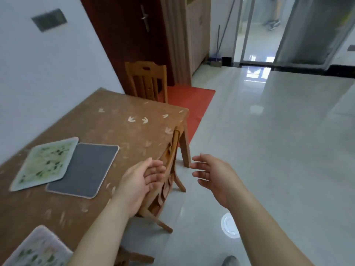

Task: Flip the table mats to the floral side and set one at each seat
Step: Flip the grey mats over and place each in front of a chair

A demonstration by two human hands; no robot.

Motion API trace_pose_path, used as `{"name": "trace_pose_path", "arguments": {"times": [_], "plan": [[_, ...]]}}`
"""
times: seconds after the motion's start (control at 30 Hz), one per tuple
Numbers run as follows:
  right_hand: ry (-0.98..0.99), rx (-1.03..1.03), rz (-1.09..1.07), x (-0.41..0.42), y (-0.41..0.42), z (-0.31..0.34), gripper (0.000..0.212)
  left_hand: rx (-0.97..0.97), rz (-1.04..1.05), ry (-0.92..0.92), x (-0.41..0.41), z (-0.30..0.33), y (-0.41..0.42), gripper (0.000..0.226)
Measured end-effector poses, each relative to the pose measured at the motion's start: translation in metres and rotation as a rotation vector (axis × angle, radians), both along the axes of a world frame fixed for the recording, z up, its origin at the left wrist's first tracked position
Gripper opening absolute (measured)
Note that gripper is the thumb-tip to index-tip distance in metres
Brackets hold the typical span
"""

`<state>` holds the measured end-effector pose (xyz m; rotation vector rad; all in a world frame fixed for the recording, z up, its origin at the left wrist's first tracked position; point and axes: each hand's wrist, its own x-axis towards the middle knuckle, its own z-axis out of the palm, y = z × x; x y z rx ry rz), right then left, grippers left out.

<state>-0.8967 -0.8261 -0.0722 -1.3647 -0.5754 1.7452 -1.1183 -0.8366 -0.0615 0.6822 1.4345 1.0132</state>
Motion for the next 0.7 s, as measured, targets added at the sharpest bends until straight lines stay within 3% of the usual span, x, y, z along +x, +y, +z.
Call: {"name": "trace_pose_path", "arguments": {"times": [0.17, 0.4, 0.6, 0.7], "plan": [[0.074, 0.013, 0.215, -0.047, 0.098, 0.013, 0.025, 0.048, 0.278, 0.015, -0.023, 0.024, 0.035, 0.034], [0.026, -0.046, 0.565, -0.126, 0.181, 0.004, 0.027, -0.021, 0.593, -0.016, -0.082, -0.006, 0.081, 0.034], [-0.191, -0.062, 0.634, -0.161, 0.271, -0.017, 0.031, -0.151, 0.576, -0.113, -0.117, -0.060, 0.169, 0.029], [-0.222, -0.033, 0.622, -0.189, 0.322, -0.021, 0.029, -0.037, 0.556, -0.176, -0.147, -0.062, 0.219, 0.031]]}}
